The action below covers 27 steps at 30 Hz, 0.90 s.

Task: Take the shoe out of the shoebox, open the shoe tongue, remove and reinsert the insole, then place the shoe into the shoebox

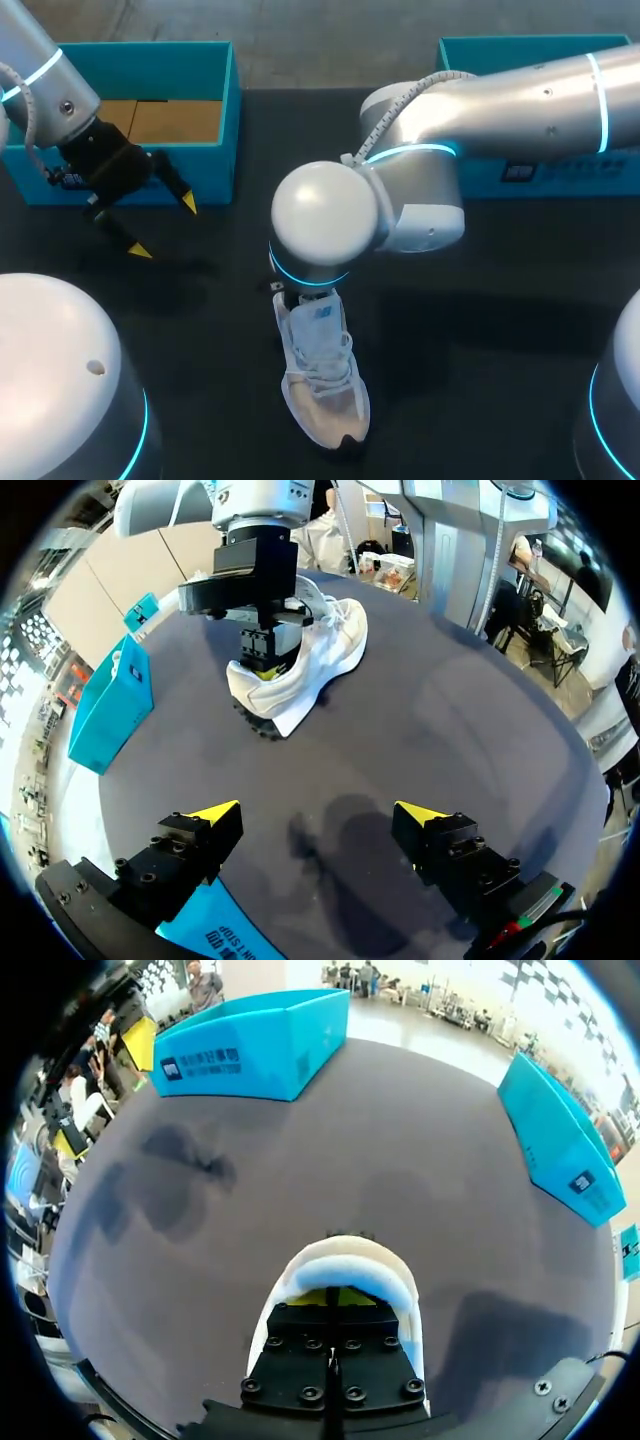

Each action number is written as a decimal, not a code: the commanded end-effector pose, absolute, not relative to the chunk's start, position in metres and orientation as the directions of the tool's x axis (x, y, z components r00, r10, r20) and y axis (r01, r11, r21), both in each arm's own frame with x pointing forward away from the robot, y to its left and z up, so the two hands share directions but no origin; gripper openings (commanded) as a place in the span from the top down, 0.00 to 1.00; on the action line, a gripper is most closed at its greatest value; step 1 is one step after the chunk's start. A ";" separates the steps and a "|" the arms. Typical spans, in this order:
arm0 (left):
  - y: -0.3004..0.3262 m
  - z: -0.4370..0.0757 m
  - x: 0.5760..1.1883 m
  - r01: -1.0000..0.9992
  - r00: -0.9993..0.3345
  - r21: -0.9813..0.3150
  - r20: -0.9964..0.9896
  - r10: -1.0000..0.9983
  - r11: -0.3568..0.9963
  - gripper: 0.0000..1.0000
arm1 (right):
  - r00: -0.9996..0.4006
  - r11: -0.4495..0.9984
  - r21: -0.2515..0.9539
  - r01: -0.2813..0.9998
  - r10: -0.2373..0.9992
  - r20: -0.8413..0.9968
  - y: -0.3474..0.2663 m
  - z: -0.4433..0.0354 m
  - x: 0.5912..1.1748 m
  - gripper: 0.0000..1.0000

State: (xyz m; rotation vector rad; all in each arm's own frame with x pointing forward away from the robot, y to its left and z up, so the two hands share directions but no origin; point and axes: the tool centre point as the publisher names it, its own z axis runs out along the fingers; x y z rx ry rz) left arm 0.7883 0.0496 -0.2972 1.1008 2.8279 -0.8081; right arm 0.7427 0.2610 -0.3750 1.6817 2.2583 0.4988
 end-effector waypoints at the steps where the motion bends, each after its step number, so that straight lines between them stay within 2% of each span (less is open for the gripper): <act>1: 0.050 -0.297 0.788 0.632 -0.754 -0.460 -0.180 0.632 0.624 0.00 | -0.296 0.267 0.426 0.864 0.955 0.002 0.260 -0.391 0.752 1.00; 9: 0.050 -0.297 0.788 0.632 -0.754 -0.460 -0.180 0.632 0.624 0.00 | -0.310 0.295 0.373 0.880 0.951 -0.020 0.262 -0.411 0.752 1.00; 18: 0.050 -0.297 0.788 0.632 -0.754 -0.460 -0.180 0.632 0.624 0.00 | -0.294 0.315 0.437 0.843 0.949 -0.117 0.259 -0.369 0.734 1.00; 27: 0.050 -0.297 0.788 0.632 -0.754 -0.460 -0.180 0.632 0.624 0.00 | -0.309 0.378 0.410 0.830 0.924 -0.227 0.259 -0.349 0.732 1.00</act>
